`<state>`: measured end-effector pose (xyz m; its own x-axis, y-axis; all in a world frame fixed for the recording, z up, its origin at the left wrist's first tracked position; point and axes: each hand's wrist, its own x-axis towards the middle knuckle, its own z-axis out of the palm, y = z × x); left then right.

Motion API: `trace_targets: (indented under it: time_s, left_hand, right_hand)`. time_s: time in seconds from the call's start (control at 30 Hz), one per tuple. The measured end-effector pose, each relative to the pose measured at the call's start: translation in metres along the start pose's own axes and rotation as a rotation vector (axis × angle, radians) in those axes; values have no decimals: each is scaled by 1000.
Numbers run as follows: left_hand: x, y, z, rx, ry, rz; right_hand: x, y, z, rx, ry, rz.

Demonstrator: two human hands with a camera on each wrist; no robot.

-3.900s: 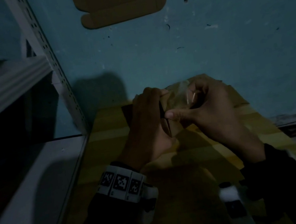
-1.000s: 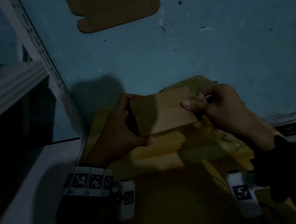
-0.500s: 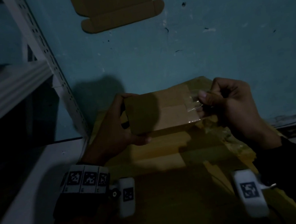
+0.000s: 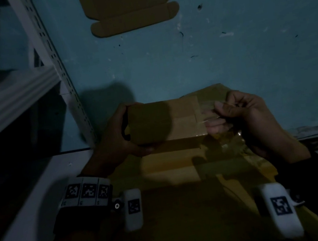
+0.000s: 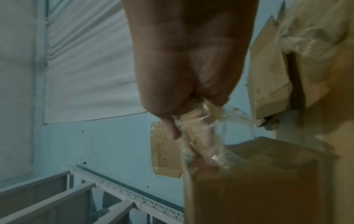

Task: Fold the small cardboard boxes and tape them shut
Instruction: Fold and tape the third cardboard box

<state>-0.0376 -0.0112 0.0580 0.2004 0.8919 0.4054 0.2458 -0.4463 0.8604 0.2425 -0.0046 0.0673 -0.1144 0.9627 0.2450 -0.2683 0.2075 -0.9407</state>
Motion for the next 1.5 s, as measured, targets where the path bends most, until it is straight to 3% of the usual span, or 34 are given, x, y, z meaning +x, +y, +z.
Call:
trace_targets:
  time_s: [0.13,0.2,0.3,0.37,0.47,0.57,0.73,0.87,1.13,1.5]
  left_hand:
    - [1,-9,3,-70,93,-46]
    - [3,-13,4,-121,156,-79]
    - [4,-12,4,-183,168,-125]
    - [5,-10,7,-168,134,-157]
    - [5,-5,18,-192,105,-161]
    - [6,-2,26,-202,103,-174]
    - [7,2,27,-287,155,-252]
    - [3,4,20,-384,179,-339]
    - [6,0,24,-391,188,-380]
    - [2,-3,20,-469,167,-453]
  right_hand:
    - [1,-12,-9,136,-56,223]
    - [4,-17,-13,41,52,221]
    - [9,-11,-19,-436,226,-55]
    - [8,-7,-16,-576,241,-263]
    - [5,-6,-7,-689,173,-501]
    - [6,-6,0,-811,-12,-602]
    - [10,7,-2,-894,-254,-434]
    - [9,5,-5,-786,-311,-416]
    - [10,-3,-7,-854,-406,-358]
    - [9,5,-14,-500,-581,-204]
